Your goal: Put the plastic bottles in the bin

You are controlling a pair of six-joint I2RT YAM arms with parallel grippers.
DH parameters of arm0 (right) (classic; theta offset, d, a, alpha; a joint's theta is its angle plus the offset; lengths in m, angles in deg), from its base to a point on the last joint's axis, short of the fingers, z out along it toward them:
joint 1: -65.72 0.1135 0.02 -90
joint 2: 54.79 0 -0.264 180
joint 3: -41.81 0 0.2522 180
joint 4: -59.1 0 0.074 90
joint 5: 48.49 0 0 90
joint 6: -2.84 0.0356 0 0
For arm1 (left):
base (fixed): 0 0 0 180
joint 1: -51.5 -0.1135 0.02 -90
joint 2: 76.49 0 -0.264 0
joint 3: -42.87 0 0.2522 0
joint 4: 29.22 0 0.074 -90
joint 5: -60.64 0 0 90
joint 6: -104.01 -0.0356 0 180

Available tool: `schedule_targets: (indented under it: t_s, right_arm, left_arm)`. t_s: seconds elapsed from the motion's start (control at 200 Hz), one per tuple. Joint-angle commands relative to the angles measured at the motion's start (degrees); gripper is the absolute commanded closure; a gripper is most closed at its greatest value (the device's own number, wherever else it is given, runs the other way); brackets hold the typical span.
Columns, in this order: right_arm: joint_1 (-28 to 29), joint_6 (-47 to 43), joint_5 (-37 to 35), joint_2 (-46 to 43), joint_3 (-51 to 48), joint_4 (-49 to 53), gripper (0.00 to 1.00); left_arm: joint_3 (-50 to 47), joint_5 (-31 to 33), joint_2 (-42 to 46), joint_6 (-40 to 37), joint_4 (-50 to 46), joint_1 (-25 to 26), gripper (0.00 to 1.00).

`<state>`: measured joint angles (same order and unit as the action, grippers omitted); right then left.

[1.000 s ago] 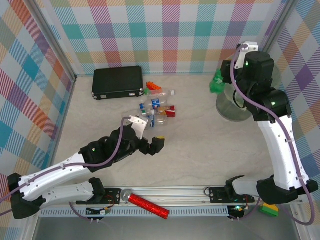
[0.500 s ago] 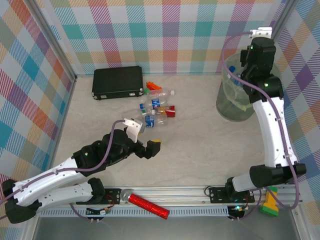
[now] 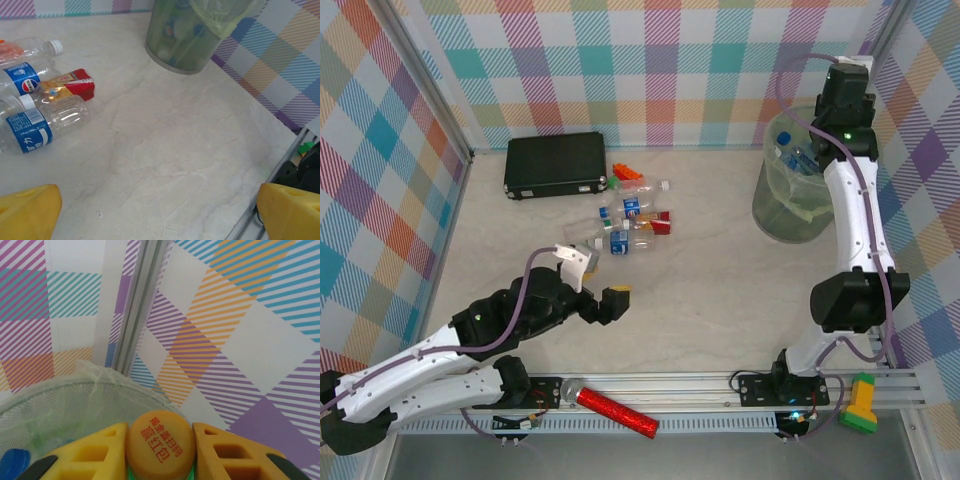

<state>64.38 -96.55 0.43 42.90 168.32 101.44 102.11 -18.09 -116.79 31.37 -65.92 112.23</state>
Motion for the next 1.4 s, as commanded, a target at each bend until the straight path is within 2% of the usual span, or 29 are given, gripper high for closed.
schedule_targets:
  t_s: [0.0,0.04,0.1,0.12,0.27,0.5,0.55,0.615,0.655,0.8,0.995,1.185,1.395]
  right_arm:
    - [-1.07,2.83,0.06,0.81,2.98,0.64,0.66]
    - [-1.53,3.32,0.12,1.08,3.33,1.40,0.63]
    - [-1.77,4.25,1.88,1.24,3.62,1.92,0.44]
    - [-1.73,5.25,2.01,1.20,3.70,2.05,0.40]
    - [-1.83,6.63,3.29,-0.05,3.85,3.18,0.28]
    - [-1.39,10.87,8.25,-4.18,2.49,6.24,0.20]
    - [-0.99,11.76,9.50,-5.29,1.89,7.04,0.11]
    - [-0.42,12.72,10.62,-6.60,1.00,8.07,0.09]
    - [-0.12,13.51,11.21,-7.51,0.58,8.97,0.00]
    - [1.37,17.62,13.98,-10.94,-1.39,12.83,0.01]
    - [5.27,21.95,18.80,-19.43,-12.03,11.27,0.01]
    - [11.32,25.49,21.31,-29.79,-27.31,3.96,0.01]
    - [15.32,29.31,26.40,-35.39,-37.06,3.92,0.01]
  left_arm:
    - [-0.02,1.82,1.16,0.65,-2.49,0.52,0.00]
    - [0.06,2.11,1.39,0.60,-2.80,0.44,0.00]
    - [0.01,2.31,1.81,0.72,-3.16,0.48,0.00]
    - [0.09,2.40,1.88,0.74,-3.33,0.46,0.00]
    - [0.11,2.58,1.84,0.63,-3.60,0.44,0.00]
    - [0.76,4.39,0.01,0.31,-3.91,0.44,0.00]
    - [0.91,5.16,-0.80,0.63,-4.07,0.44,0.01]
    - [0.69,6.01,-1.73,1.12,-3.80,0.43,0.00]
    - [0.52,6.89,-2.42,1.73,-3.53,0.44,0.00]
    - [0.38,10.45,-6.21,3.11,-2.93,0.36,0.00]
    - [0.76,11.26,-13.50,2.87,-0.99,-1.77,0.00]
    - [2.28,6.22,-21.19,6.34,0.98,-8.83,0.00]
    - [7.08,6.63,-29.27,12.82,-0.07,-14.79,0.00]
